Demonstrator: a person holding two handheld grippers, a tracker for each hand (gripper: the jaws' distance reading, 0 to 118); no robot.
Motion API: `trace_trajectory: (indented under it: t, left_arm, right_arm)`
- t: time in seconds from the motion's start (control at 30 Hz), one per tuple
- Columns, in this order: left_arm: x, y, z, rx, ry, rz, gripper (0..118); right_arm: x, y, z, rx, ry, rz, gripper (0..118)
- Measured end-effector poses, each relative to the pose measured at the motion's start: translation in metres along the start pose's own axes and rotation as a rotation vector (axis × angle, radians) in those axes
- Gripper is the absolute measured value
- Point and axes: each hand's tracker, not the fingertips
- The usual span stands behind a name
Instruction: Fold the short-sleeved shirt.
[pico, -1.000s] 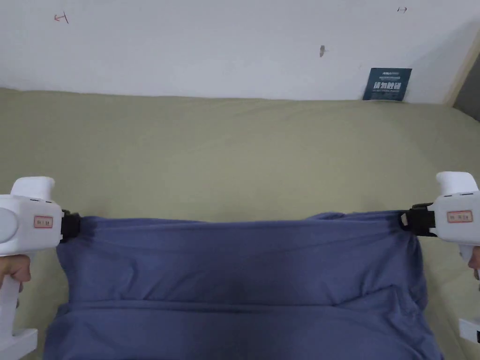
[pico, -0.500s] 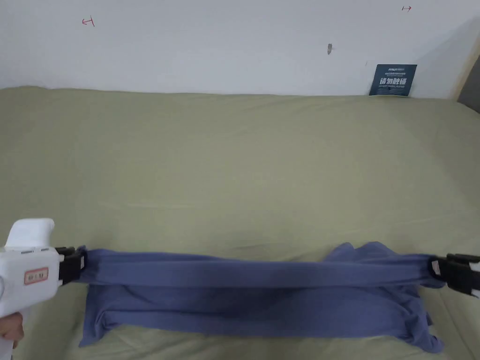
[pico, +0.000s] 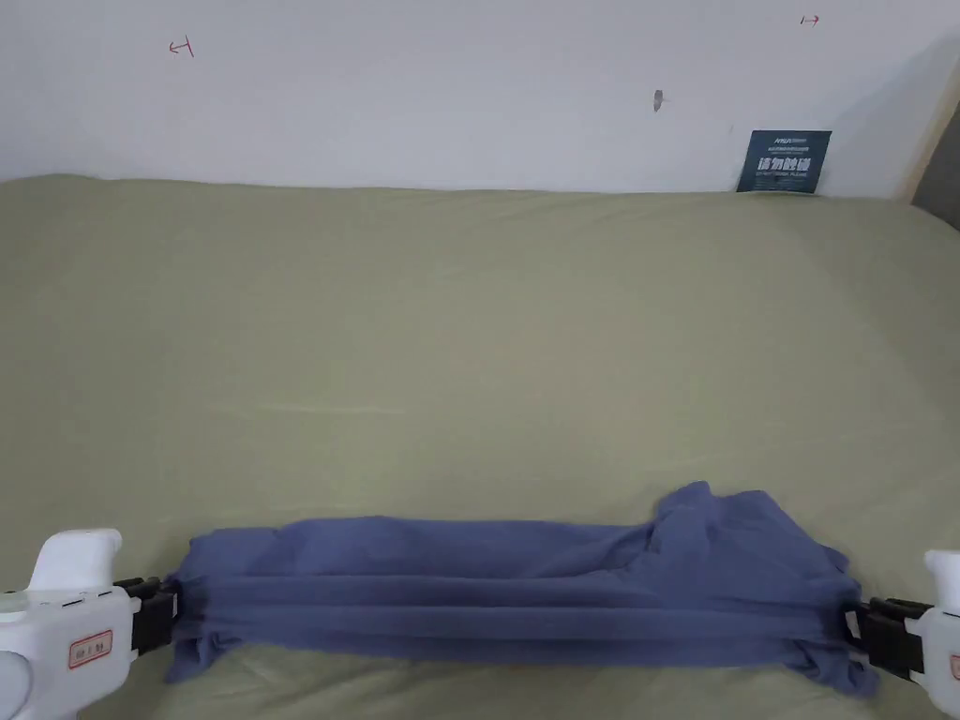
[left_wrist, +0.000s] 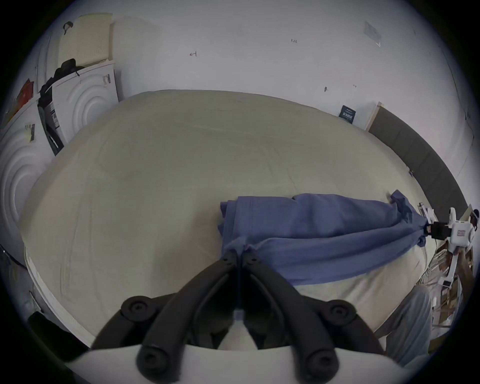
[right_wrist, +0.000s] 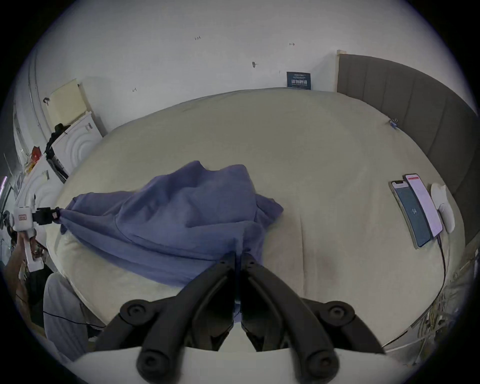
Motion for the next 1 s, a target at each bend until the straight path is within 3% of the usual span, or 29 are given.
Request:
trace_trajectory:
  t: [0.03, 0.07, 0.1, 0.13, 0.17, 0.2, 0.3, 0.33, 0.37, 0.4, 0.43, 0.47, 0.53, 0.6, 0.7, 0.87, 1.0]
  left_arm:
    - [0.000, 0.001, 0.001, 0.003, 0.002, 0.001, 23]
    - [0.004, 0.003, 0.004, 0.001, 0.009, -0.001, 60]
    - [0.007, 0.004, 0.005, -0.008, 0.025, -0.003, 111]
    - [0.011, 0.005, 0.010, 0.004, 0.043, -0.006, 118]
    - [0.014, 0.008, 0.019, 0.065, 0.055, -0.015, 117]
    - [0.019, 0.008, 0.025, 0.056, 0.065, -0.015, 115]
    - [0.038, 0.012, 0.045, 0.130, 0.096, -0.010, 112]
    - [0.039, 0.014, 0.047, 0.152, 0.095, -0.007, 104]
    - [0.044, 0.015, 0.052, 0.197, 0.099, -0.009, 89]
    - [0.050, 0.014, 0.057, 0.237, 0.129, -0.027, 50]
    - [0.056, 0.012, 0.061, 0.272, 0.144, -0.050, 11]
    - [0.059, 0.011, 0.061, 0.309, 0.148, -0.053, 0]
    - [0.064, 0.008, 0.065, 0.334, 0.137, -0.058, 0]
    - [0.060, 0.008, 0.064, 0.341, 0.105, -0.042, 0]
    - [0.045, 0.011, 0.060, 0.303, 0.033, 0.015, 0]
    - [-0.015, 0.039, 0.038, 0.095, -0.203, 0.230, 0]
    - [-0.060, 0.063, 0.005, -0.101, -0.380, 0.286, 0]
  right_arm:
    - [-0.001, 0.001, 0.002, 0.002, -0.007, -0.008, 9]
    - [-0.004, 0.004, 0.005, 0.011, -0.028, -0.016, 26]
    - [-0.004, 0.005, 0.008, 0.020, -0.047, -0.020, 70]
    - [-0.009, 0.008, 0.012, 0.029, -0.052, -0.021, 105]
    - [-0.014, 0.011, 0.018, 0.057, -0.049, -0.028, 118]
    - [-0.022, 0.016, 0.031, 0.150, -0.040, -0.038, 111]
    - [-0.050, 0.023, 0.040, 0.197, -0.039, -0.032, 113]
    - [-0.063, 0.024, 0.043, 0.239, -0.047, -0.010, 113]
    - [-0.081, 0.030, 0.047, 0.280, -0.045, 0.003, 108]
    - [-0.096, 0.030, 0.050, 0.332, -0.047, 0.009, 84]
    - [-0.110, 0.028, 0.053, 0.388, -0.056, 0.011, 46]
    - [-0.124, 0.027, 0.054, 0.441, -0.062, 0.018, 0]
    - [-0.147, 0.026, 0.053, 0.520, -0.114, 0.041, 0]
    - [-0.168, 0.027, 0.056, 0.544, -0.072, 0.078, 0]
    - [-0.199, 0.021, 0.050, 0.595, -0.129, 0.135, 0]
    - [-0.228, 0.014, 0.047, 0.615, -0.153, 0.165, 0]
    - [-0.238, 0.011, 0.043, 0.622, -0.144, 0.161, 0]
